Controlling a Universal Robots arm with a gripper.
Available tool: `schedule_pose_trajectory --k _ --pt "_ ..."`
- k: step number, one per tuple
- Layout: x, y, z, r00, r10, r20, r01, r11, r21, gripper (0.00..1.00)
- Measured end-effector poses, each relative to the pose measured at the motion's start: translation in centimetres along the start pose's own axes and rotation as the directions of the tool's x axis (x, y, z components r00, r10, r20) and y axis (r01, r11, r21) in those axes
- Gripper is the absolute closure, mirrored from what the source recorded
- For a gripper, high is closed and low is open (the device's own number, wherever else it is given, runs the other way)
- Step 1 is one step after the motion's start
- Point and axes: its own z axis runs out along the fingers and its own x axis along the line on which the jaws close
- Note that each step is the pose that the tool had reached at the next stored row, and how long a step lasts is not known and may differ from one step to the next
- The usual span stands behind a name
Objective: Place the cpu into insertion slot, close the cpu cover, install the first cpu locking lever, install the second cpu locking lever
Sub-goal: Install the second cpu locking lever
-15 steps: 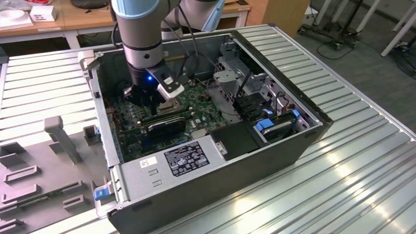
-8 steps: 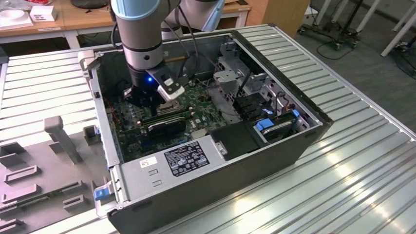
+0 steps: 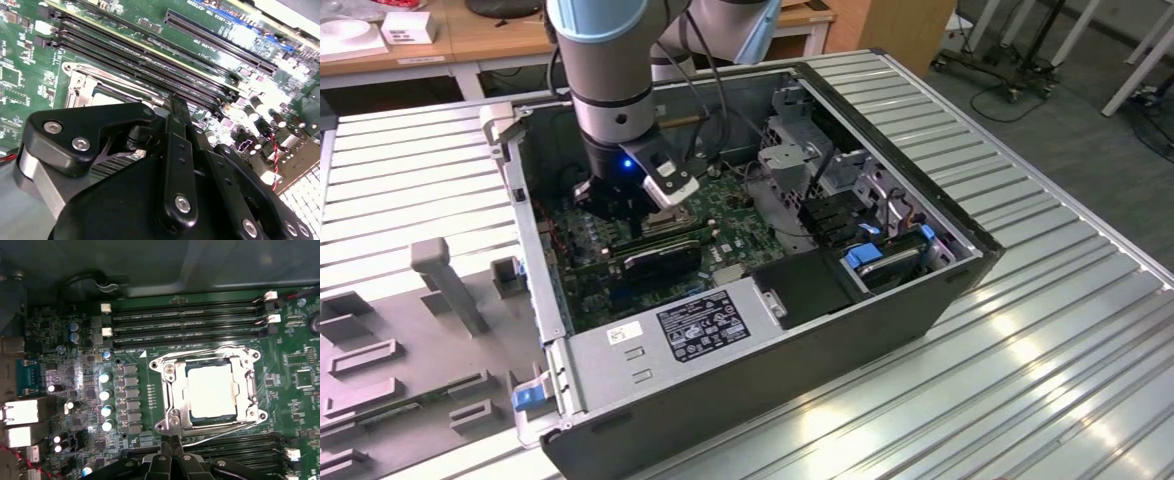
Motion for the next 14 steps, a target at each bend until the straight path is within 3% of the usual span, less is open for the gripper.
schedule_pose_trajectory --k 4,5,6,14 --pt "0.18 -0.02 0.05 0.9991 -0.002 0.0427 0.002 0.9999 -0.0134 0.89" --pt "0.22 -0.03 0.06 0.9986 -0.002 0.0519 0.003 0.9999 -0.0164 0.89" --pt "0.25 -0.03 0.06 0.9984 -0.002 0.0561 0.003 0.9998 -0.0179 0.89" --pt "0.3 -0.03 0.07 0.9983 -0.002 0.0578 0.003 0.9998 -0.0185 0.89"
